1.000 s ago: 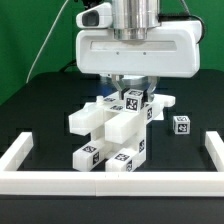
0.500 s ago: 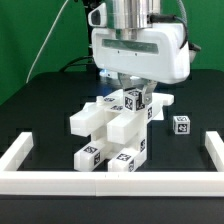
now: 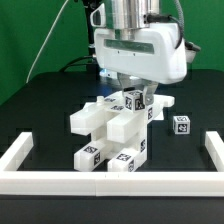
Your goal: Assemble chair
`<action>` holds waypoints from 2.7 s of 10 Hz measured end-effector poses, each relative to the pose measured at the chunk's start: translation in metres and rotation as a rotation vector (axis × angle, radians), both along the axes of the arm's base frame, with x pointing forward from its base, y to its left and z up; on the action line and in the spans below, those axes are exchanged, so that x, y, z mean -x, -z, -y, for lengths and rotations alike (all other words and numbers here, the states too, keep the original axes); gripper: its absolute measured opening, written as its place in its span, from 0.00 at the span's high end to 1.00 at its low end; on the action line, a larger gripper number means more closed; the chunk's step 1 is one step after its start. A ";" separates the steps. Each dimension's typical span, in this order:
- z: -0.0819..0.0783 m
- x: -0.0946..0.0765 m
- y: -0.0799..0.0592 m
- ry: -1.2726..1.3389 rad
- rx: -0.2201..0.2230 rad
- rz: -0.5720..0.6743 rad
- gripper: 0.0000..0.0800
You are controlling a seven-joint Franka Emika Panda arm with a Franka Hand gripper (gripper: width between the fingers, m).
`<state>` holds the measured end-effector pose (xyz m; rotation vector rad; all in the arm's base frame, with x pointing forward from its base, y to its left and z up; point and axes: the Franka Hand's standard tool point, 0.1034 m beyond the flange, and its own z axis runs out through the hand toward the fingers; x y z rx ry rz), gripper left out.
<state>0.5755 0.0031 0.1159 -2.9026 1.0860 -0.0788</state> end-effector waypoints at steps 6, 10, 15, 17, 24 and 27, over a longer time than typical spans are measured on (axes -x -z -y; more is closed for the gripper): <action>0.004 0.004 0.004 -0.629 0.048 0.003 0.19; -0.001 0.001 0.003 -0.805 0.079 0.009 0.34; -0.002 0.001 0.003 -0.525 0.059 0.008 0.65; -0.003 0.001 0.003 -0.408 0.049 0.008 0.65; -0.002 0.000 0.003 -0.029 0.007 0.010 0.64; -0.002 -0.002 0.002 -0.441 0.045 0.023 0.21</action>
Offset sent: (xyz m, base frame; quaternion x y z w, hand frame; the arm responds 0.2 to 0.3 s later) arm -0.0166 0.0106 -0.0049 -0.0107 0.0043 -0.2836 0.9589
